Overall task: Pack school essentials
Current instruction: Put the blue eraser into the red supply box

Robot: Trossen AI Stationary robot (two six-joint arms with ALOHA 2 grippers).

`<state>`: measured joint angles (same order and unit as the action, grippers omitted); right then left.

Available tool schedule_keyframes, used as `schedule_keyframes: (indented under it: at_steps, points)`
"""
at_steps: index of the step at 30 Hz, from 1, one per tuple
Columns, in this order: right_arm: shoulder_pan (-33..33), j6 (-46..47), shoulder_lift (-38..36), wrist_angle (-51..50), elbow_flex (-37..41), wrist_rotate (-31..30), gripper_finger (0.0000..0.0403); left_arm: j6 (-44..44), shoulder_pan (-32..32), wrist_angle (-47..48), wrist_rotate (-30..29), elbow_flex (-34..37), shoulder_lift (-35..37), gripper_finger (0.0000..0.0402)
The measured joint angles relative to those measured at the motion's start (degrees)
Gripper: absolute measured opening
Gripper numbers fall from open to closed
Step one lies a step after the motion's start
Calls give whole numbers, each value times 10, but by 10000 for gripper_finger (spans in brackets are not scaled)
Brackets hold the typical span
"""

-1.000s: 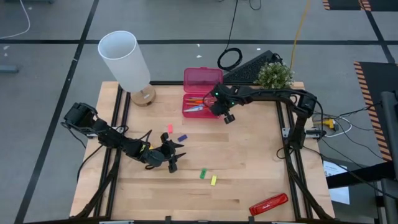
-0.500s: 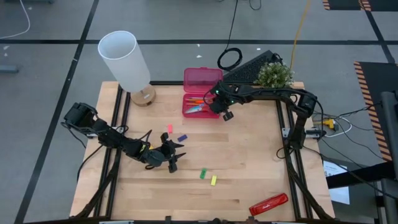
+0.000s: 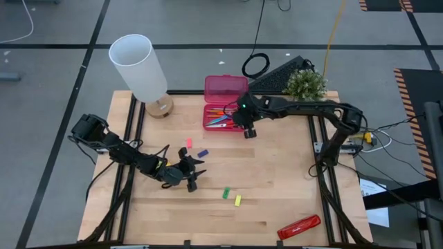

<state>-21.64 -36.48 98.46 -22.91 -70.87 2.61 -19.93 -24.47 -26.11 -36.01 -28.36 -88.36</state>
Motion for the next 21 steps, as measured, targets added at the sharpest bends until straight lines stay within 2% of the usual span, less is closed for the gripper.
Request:
schedule_keyframes:
  at_steps: [4,7,14,18,21]
  points:
    - [42,110,-48,-53,6,2,138,-17,5,34,0,0,0,177]
    - [77,182,-93,-42,46,2,138,-29,24,53,9,0,0,179]
    - [170,262,-211,117,205,0,138,-31,72,89,78,0,0,228]
    - [214,283,-276,159,274,-58,138,-13,95,119,73,0,0,268]
    - [239,291,-323,129,292,-93,138,10,115,117,72,0,0,288]
